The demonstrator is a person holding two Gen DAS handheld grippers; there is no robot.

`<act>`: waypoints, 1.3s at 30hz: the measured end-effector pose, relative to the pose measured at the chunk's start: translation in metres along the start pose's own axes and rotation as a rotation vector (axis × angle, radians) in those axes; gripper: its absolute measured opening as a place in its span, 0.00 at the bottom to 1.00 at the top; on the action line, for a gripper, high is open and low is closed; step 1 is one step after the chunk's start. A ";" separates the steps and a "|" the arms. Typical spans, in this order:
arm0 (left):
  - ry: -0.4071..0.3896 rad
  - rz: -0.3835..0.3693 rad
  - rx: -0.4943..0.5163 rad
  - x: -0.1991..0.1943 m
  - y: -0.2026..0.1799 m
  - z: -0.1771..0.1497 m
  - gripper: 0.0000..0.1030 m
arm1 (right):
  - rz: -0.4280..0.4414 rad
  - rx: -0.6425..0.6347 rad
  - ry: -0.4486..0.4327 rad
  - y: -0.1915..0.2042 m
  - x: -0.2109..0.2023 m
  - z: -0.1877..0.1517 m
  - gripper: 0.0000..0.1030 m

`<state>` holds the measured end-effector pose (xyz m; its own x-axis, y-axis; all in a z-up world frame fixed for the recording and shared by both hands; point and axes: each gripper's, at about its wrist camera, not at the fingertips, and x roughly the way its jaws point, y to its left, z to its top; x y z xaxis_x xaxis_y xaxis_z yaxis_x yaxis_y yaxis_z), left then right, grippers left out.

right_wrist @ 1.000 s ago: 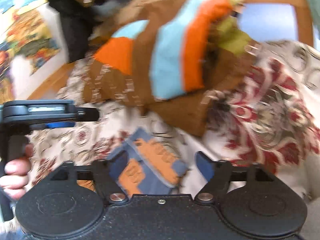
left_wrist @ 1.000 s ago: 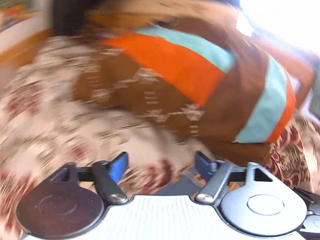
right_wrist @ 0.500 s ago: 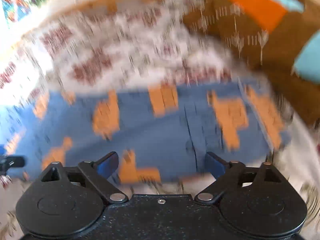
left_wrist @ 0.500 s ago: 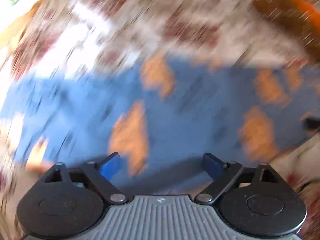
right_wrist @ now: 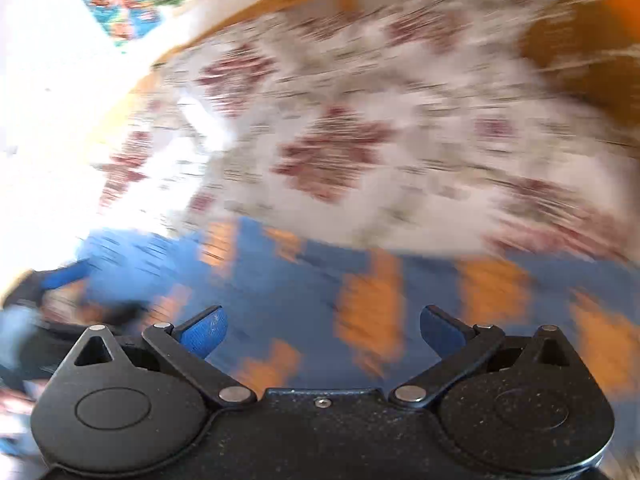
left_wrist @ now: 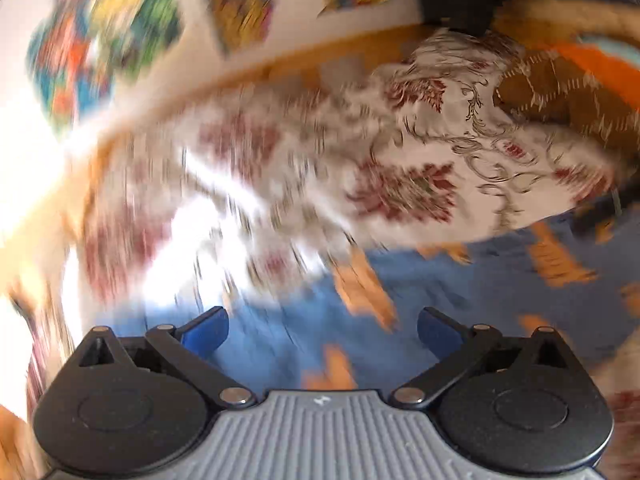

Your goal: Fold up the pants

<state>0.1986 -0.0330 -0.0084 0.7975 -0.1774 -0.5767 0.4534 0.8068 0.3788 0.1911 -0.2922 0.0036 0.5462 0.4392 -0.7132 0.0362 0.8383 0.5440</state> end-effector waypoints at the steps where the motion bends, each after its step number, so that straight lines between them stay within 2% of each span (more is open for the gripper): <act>1: -0.033 0.018 0.052 0.011 -0.004 0.001 1.00 | 0.071 0.024 0.034 -0.002 0.015 0.021 0.99; 2: -0.045 0.015 0.087 0.025 -0.003 0.000 0.99 | 0.135 0.047 0.072 -0.004 0.035 0.044 0.99; 3: -0.035 0.001 0.091 0.038 -0.003 -0.001 0.94 | 0.176 0.053 0.107 -0.002 0.051 0.060 0.99; 7: 0.068 -0.108 -0.048 0.084 0.010 -0.011 0.77 | 0.255 -0.005 0.248 0.009 0.119 0.111 0.98; 9: 0.071 -0.154 -0.005 0.086 0.008 -0.021 0.76 | 0.294 -0.010 0.312 0.014 0.144 0.122 0.94; 11: 0.046 -0.138 0.093 0.083 -0.002 -0.028 0.73 | 0.310 -0.028 0.353 0.018 0.161 0.127 0.92; 12: 0.040 -0.139 0.124 0.081 -0.005 -0.030 0.63 | 0.308 -0.042 0.373 0.021 0.169 0.129 0.87; 13: 0.048 -0.141 0.140 0.080 -0.008 -0.030 0.32 | 0.307 -0.053 0.389 0.021 0.175 0.129 0.85; 14: 0.069 -0.138 0.150 0.081 -0.012 -0.029 0.16 | 0.305 -0.061 0.401 0.022 0.181 0.129 0.81; 18: 0.088 -0.101 0.226 0.081 -0.026 -0.031 0.03 | 0.335 -0.089 0.437 0.023 0.183 0.123 0.74; 24: 0.134 -0.163 0.136 0.081 -0.014 -0.022 0.01 | 0.384 -0.047 0.484 0.022 0.181 0.115 0.66; 28: 0.105 -0.142 0.213 0.073 -0.023 -0.026 0.01 | 0.413 -0.008 0.496 0.025 0.179 0.115 0.65; 31: 0.095 -0.123 0.215 0.073 -0.026 -0.027 0.01 | 0.387 0.065 0.525 0.025 0.196 0.109 0.64; 32: 0.088 -0.121 0.208 0.074 -0.025 -0.027 0.01 | 0.368 0.080 0.527 0.025 0.204 0.106 0.56; 33: 0.082 -0.121 0.197 0.073 -0.024 -0.027 0.01 | 0.332 0.087 0.516 0.027 0.208 0.104 0.37; 34: 0.077 -0.123 0.187 0.073 -0.022 -0.027 0.02 | 0.303 0.082 0.496 0.029 0.209 0.103 0.27; 35: 0.077 -0.132 0.181 0.072 -0.020 -0.027 0.02 | 0.283 0.078 0.464 0.031 0.208 0.104 0.12; 37: 0.103 -0.142 0.143 0.070 -0.012 -0.029 0.06 | 0.272 0.098 0.402 0.030 0.204 0.109 0.07; 39: 0.169 -0.177 0.069 0.068 0.003 -0.039 0.07 | 0.251 0.107 0.362 0.030 0.203 0.114 0.06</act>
<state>0.2390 -0.0210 -0.0749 0.6282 -0.2112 -0.7489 0.6109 0.7300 0.3065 0.3990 -0.2144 -0.0742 0.2221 0.7254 -0.6515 0.0365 0.6615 0.7491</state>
